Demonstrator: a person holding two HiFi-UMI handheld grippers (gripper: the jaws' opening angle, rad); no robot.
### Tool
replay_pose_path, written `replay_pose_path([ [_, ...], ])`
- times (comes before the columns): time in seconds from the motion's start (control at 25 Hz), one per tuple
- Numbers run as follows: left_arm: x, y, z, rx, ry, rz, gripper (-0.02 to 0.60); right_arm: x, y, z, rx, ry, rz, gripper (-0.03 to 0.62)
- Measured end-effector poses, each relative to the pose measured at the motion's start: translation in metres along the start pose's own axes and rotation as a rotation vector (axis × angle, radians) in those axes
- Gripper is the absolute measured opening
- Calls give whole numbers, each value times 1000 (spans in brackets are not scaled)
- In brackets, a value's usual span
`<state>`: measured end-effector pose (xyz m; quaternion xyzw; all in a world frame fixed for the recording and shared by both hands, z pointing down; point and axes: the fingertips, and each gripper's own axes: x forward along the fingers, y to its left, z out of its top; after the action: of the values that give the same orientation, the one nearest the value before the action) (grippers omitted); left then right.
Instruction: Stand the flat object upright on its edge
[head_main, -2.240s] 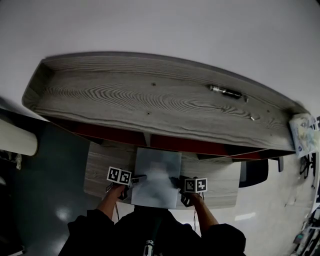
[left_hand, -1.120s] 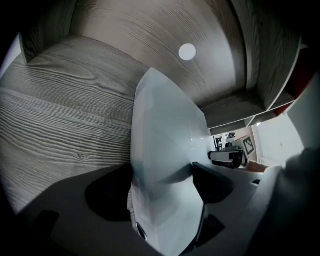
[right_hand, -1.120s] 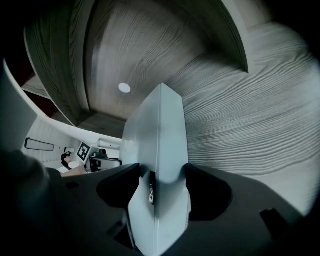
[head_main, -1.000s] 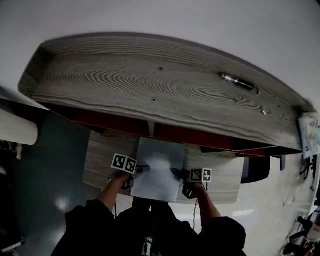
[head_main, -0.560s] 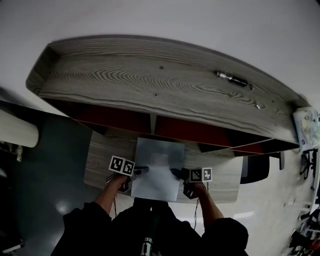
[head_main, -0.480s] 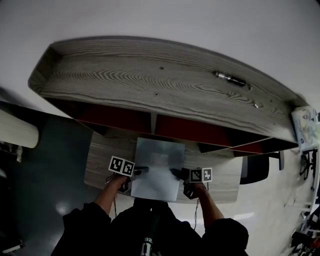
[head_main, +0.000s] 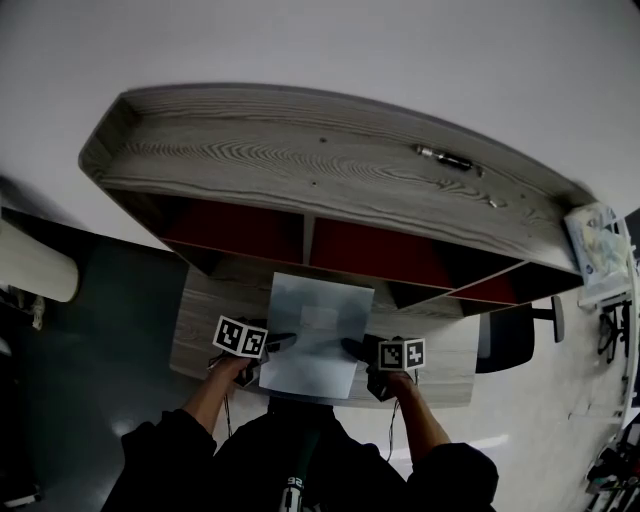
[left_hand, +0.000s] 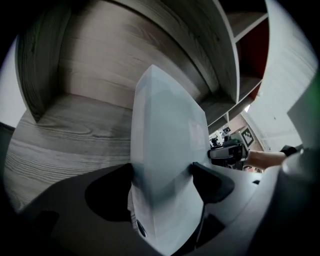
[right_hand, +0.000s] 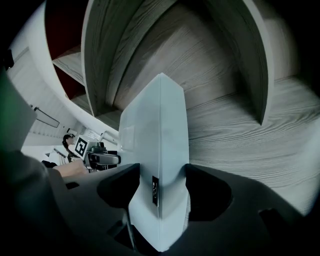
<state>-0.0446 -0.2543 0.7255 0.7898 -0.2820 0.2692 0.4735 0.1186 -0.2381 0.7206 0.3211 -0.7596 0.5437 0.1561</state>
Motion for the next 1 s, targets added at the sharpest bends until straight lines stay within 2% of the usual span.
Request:
replay_pose_path([
  [0.56,-29,-22,28,215,-129,52,374,-20,29,18,-182,-56,-28,259],
  [1.0,-49,-33,45,415,-174,106,374,-34,52,33,-416,-106,-110,259],
])
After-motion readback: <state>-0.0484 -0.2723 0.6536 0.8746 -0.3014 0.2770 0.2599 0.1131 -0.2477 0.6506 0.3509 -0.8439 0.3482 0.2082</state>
